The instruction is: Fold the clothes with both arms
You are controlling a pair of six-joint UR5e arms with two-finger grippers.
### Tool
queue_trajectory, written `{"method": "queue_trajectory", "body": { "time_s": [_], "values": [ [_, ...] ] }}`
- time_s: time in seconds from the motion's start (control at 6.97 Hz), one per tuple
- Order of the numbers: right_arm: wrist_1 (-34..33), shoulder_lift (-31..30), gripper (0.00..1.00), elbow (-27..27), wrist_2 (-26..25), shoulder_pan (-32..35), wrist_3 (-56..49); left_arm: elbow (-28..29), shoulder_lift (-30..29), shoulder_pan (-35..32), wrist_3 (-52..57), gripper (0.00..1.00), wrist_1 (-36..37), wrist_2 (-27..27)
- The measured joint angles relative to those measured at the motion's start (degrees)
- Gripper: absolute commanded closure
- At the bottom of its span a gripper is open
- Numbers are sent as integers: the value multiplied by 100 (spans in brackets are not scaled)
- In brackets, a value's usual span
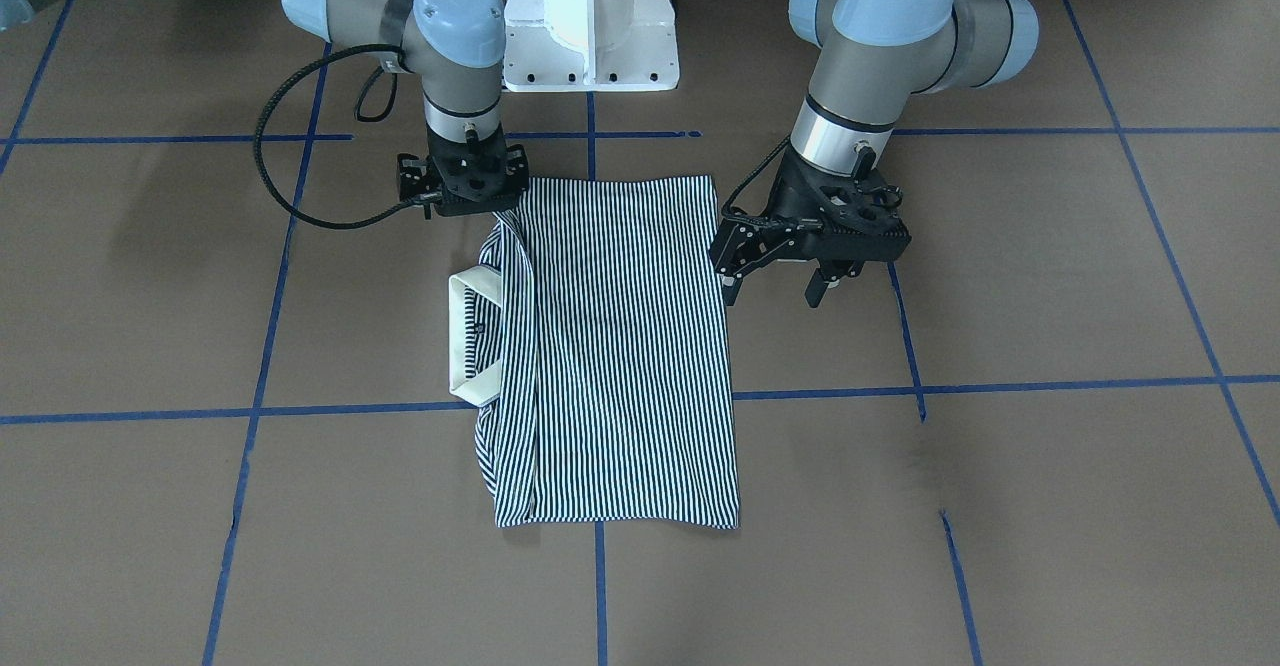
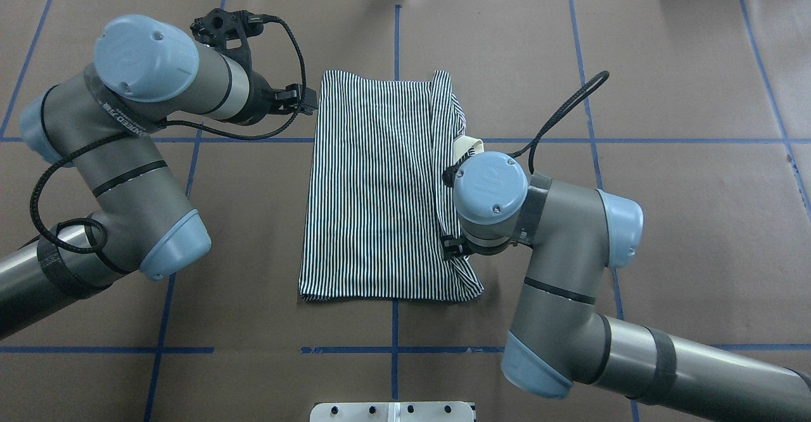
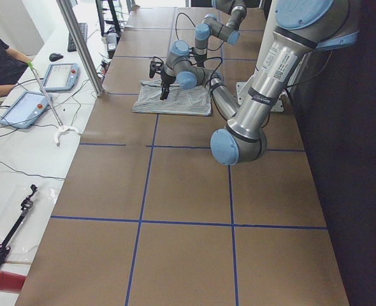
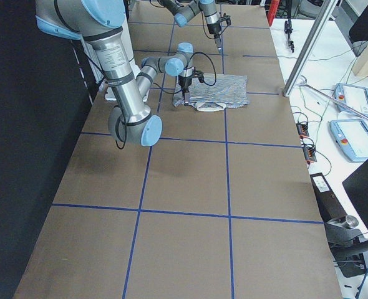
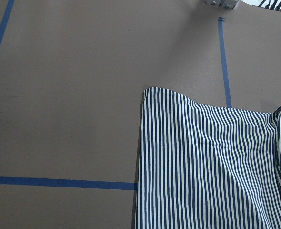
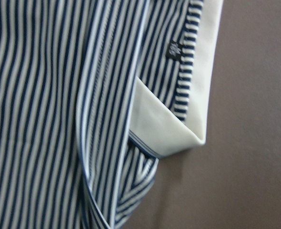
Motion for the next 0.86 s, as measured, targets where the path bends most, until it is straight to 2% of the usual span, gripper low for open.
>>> {"method": "queue_trajectory", "body": {
  "time_s": [0.29,0.43,0.86],
  "values": [
    [262,600,0,-844,-10,97,-15,-7,11,-1,7,0,-2,-9],
    [283,695,0,-1044,-12,107,-30,-8,10,-1,7,0,-5,-11],
    [143,683,0,-1155,8,108,-74,-5,9,-1,8,0,-11,-12]
  ]
}}
